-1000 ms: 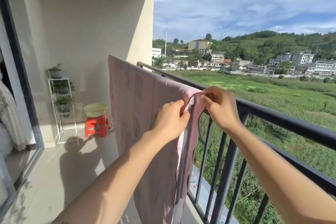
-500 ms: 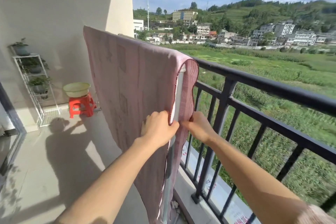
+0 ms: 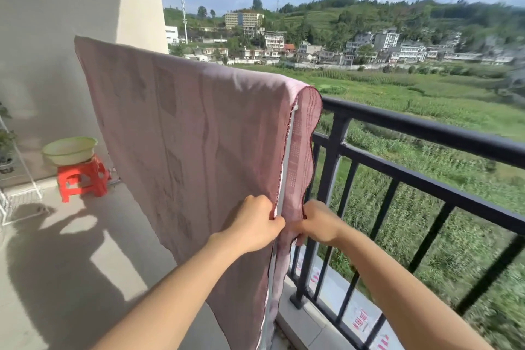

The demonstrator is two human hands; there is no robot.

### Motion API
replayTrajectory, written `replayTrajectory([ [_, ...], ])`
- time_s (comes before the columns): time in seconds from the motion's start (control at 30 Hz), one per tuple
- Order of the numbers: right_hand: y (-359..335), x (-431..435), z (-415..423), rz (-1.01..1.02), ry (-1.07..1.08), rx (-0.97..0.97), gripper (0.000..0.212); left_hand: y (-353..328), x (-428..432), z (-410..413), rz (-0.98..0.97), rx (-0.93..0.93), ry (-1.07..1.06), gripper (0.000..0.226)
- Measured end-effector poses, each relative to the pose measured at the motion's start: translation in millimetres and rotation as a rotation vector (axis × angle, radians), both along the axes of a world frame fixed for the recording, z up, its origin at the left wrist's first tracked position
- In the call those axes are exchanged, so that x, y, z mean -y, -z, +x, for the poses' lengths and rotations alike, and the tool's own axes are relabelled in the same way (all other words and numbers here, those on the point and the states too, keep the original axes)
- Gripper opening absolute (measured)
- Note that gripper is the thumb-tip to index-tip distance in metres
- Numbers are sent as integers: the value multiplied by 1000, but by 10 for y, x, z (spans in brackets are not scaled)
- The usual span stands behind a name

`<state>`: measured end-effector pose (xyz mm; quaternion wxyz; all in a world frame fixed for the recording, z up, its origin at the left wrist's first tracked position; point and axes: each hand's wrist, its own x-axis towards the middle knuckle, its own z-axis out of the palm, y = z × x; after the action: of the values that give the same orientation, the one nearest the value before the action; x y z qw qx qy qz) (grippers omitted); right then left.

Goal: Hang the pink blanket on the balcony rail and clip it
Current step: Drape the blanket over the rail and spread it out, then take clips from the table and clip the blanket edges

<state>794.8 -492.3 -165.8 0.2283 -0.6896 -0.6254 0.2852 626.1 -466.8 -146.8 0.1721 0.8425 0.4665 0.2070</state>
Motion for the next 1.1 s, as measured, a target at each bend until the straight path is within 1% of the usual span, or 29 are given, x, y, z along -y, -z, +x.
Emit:
replayTrajectory([
  [0.1, 90, 76, -85, -12, 72, 11, 37, 31, -11, -39, 30, -22, 48, 40],
  [0.17, 207, 99, -196, 11, 132, 54, 31, 93, 2, -35, 29, -34, 70, 37],
  [0.23, 340, 140, -324, 35, 218, 87, 30, 167, 29, -48, 46, -42, 104, 29],
  [0.3, 442, 237, -450, 74, 314, 76, 29, 241, 60, -102, 77, -34, 153, 17],
  [0.37, 541, 400, -564, 123, 400, 40, 15, 338, 88, -176, 75, -31, 220, 11],
  [0.5, 844, 915, -739, 166, 641, -11, 21, 631, 239, -231, 16, -52, 358, 6],
  [0.6, 1089, 1472, -821, 122, 812, -49, 22, 921, 526, -144, -14, -85, 475, 7],
  [0.7, 1298, 2224, -852, 57, 1020, -73, 23, 1220, 986, 45, -30, -169, 620, 10],
  [0.83, 1521, 3339, -954, -32, 1269, -54, 22, 1604, 1814, 265, -118, -260, 820, 9],
  [0.93, 1675, 4158, -1132, -91, 1440, -26, 19, 1882, 2558, 352, -175, -357, 1005, 13],
  [1.03, 1838, 4884, -1335, -172, 1590, -48, 16, 2054, 3318, 398, -201, -450, 1191, 22],
  [1.1, 1947, 5262, -1456, -214, 1650, -73, 11, 2131, 3750, 407, -221, -487, 1271, 27],
])
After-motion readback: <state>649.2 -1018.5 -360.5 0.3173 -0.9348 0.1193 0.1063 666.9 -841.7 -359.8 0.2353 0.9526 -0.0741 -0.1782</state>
